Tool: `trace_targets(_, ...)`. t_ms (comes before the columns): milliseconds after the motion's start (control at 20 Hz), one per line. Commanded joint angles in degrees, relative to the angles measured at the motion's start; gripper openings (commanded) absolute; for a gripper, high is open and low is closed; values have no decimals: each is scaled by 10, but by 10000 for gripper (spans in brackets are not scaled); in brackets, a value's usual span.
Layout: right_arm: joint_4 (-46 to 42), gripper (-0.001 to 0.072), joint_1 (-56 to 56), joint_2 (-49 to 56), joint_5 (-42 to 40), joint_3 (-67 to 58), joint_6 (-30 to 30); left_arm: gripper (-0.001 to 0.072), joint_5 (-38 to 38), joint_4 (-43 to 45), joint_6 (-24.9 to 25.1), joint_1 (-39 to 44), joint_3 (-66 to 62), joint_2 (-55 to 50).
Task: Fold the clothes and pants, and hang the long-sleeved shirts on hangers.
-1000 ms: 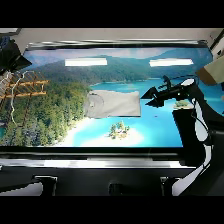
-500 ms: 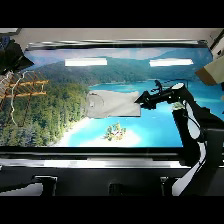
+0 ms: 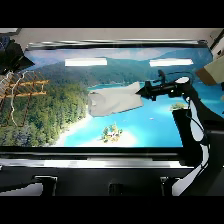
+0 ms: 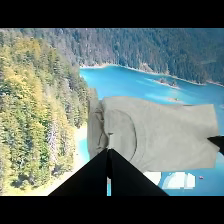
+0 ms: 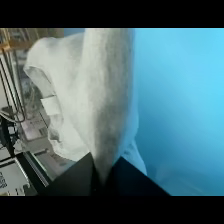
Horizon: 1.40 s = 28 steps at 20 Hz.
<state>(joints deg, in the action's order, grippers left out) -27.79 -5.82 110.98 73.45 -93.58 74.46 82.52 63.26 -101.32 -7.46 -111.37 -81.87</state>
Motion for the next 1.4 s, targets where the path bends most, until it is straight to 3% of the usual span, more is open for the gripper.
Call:
trace_targets(0,-1,39,-42,-36,-5,-44,37,19,0,0,0,0,0,0)
trace_targets(400,-90,39,-171,-129,-37,-112,155,19,0,0,0,0,0,0)
trace_targets(800,-281,39,-237,-221,-59,-114,276,20,0,0,0,0,0,0)
trace_targets(950,-359,38,-244,-247,-59,-114,347,19,1,0,0,0,0,0)
trace_targets(1100,-419,38,-244,-270,-39,-114,414,20,8,0,0,0,0,0)
trace_targets(1350,-443,38,-244,-295,13,-114,459,20,24,0,9,0,0,0)
